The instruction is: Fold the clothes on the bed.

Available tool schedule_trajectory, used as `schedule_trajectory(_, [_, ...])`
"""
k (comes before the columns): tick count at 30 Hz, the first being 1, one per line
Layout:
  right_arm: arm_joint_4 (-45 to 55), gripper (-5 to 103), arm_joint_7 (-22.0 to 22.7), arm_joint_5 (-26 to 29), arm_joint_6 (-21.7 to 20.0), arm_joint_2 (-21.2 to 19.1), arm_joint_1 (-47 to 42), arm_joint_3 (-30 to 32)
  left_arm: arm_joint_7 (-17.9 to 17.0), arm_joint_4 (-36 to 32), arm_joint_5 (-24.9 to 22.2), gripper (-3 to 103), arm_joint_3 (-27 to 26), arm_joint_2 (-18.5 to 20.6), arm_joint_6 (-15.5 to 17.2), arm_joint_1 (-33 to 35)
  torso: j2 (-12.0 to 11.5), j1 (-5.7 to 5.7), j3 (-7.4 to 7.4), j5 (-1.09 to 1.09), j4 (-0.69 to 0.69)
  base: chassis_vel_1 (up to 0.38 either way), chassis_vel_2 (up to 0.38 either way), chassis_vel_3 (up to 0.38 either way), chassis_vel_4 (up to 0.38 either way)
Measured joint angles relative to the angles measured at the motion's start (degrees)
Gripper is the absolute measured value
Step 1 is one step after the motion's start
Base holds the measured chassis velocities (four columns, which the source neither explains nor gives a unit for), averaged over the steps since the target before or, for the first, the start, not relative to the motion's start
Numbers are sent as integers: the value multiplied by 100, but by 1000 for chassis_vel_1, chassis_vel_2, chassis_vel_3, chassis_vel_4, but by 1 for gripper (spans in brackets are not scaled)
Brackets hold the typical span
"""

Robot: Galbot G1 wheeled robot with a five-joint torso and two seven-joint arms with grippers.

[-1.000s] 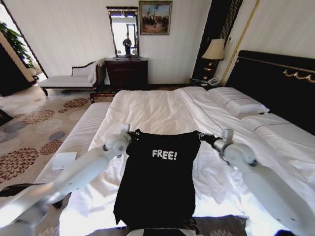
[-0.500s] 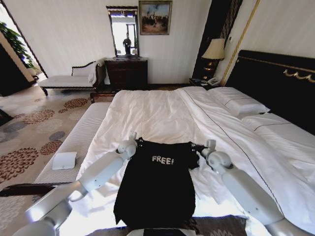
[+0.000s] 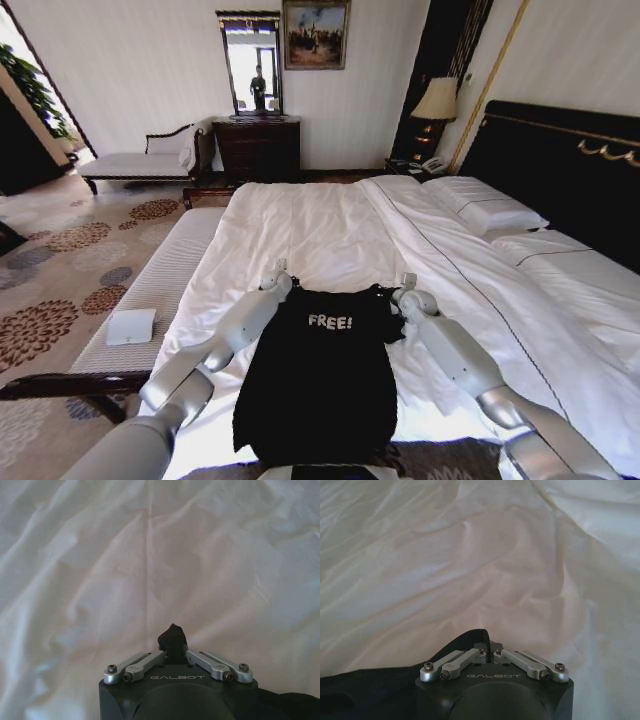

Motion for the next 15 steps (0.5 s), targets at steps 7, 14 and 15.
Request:
schedule_trajectory(7, [-342,1,94,68,-2,167,45,112,-11,142,79,1,-195,26,-48,35,0,0,0,0,1,0,0,0,0])
schedule_trajectory(14, [-285,1,104,183,-2,128,42,183,-30,92,61,1,-250,151,-62,57,0,0,-1,-1,0,0,0,0,0])
schedule_trajectory(15, [-254,1,87,163,3,114,41,165,-25,65,62,1,-233,162,-76,58,0,0,-1,-1,0,0,0,0,0])
